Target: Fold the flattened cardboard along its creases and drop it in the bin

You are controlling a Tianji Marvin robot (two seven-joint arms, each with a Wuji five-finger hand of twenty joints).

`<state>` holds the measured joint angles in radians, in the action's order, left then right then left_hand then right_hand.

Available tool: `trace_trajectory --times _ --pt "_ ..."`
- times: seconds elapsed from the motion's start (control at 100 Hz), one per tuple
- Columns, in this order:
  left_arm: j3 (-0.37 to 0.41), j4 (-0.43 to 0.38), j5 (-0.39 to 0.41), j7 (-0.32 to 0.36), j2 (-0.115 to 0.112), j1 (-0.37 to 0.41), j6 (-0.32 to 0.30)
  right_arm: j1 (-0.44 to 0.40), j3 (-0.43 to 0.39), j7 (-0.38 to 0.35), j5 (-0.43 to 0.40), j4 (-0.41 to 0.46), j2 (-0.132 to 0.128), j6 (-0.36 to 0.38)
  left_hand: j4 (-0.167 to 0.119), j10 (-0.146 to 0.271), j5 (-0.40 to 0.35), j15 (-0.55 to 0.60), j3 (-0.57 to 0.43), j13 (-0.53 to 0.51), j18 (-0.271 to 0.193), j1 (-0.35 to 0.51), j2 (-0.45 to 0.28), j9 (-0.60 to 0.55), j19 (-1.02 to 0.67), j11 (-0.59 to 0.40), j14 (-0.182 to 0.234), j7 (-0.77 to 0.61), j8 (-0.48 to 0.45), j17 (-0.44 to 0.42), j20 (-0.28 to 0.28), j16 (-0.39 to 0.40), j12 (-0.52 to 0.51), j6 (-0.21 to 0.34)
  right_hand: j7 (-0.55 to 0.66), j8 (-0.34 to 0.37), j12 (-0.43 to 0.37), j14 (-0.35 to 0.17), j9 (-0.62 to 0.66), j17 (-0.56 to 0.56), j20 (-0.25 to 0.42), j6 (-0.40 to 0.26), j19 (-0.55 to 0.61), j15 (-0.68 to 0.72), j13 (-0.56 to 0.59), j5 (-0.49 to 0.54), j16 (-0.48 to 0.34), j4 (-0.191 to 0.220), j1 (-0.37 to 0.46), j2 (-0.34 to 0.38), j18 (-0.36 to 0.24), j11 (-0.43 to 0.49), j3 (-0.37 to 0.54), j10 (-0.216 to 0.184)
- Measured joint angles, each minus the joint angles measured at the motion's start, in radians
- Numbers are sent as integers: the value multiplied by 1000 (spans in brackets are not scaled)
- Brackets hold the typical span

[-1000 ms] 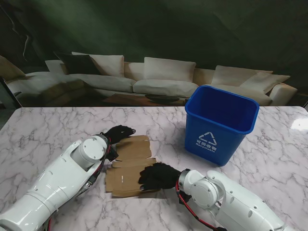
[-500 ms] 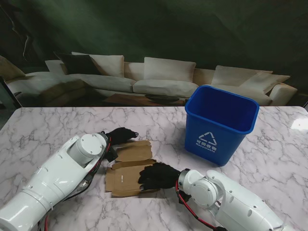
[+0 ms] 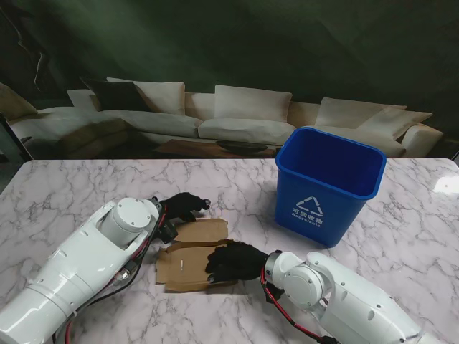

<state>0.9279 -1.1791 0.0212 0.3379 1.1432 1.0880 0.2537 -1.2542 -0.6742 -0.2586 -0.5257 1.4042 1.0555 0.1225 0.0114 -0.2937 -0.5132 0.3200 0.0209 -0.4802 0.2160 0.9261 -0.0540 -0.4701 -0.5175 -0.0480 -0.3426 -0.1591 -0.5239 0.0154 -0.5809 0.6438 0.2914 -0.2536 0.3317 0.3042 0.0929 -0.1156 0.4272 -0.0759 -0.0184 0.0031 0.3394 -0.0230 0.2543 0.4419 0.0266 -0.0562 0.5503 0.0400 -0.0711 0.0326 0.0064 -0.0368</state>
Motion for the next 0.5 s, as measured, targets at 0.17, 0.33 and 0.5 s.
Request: trace_trajectory --times 0.17,0.33,0.5 --pt "28 -58 0 -6 -9 52 -19 4 4 -1 2 -1 0 -4 0 0 0 38 0 -22 75 0 0 12 5 0 -35 2 1 -7 13 21 -7 0 -1 0 2 -6 -8 -1 0 -5 1 -1 0 -3 0 0 0 0 -6 11 0 -5" --pt "55 -101 -9 5 -16 83 -33 8 7 -2 3 -3 0 -4 0 -1 20 67 0 -44 112 0 0 24 -111 1 -74 8 11 50 -2 33 -13 0 -1 0 2 -11 -8 -1 0 -7 3 -1 0 -3 0 0 0 0 -9 11 0 -8" --pt "70 -139 -18 25 -23 100 -39 12 12 -2 7 -6 0 -4 0 -21 20 63 0 -48 137 0 0 25 -275 1 -84 12 12 121 -28 58 -19 0 -1 0 2 -12 -9 -3 -1 -10 3 -1 0 -3 0 0 0 0 -10 12 0 -10"
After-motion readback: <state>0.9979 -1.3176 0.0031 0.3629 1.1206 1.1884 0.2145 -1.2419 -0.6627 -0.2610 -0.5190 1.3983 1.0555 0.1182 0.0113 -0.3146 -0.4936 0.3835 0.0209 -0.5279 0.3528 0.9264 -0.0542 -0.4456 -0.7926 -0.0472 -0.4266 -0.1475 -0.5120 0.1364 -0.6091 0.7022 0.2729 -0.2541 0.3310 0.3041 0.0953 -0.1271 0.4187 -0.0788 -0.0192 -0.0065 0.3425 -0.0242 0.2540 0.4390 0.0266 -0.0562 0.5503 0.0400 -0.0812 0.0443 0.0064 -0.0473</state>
